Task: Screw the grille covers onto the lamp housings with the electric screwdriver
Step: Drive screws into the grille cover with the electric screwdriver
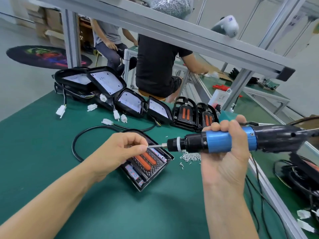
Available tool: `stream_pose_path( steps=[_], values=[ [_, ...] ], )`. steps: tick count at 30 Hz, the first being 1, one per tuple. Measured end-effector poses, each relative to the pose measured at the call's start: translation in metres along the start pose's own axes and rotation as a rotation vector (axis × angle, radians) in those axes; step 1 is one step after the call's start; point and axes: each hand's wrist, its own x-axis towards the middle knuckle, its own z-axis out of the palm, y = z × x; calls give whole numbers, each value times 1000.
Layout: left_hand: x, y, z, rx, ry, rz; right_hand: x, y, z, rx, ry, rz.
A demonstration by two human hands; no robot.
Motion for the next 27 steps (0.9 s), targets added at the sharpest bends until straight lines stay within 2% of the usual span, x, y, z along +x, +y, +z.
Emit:
stream_pose_path(
  steps=[7,10,12,16,21,27],
  values=[
    [-10,-3,-8,-86,-6,45,-6,8,12,-30,-21,20],
    [-11,-6,-11,-32,10,37,-8,9,13,-51,-58,28],
    [-12,-7,-14,113,16,39,-9,11,11,-88,-78,36],
    [-15,-13,-19,578,37,119,-16,18,2,-261,-97,21],
    [-18,-27,-14,1065,-16,257,-27,28,-11,-429,-119,12],
    [-16,-35,-8,1205,-9,289,-32,36,-11,-510,-191,15]
  ],
)
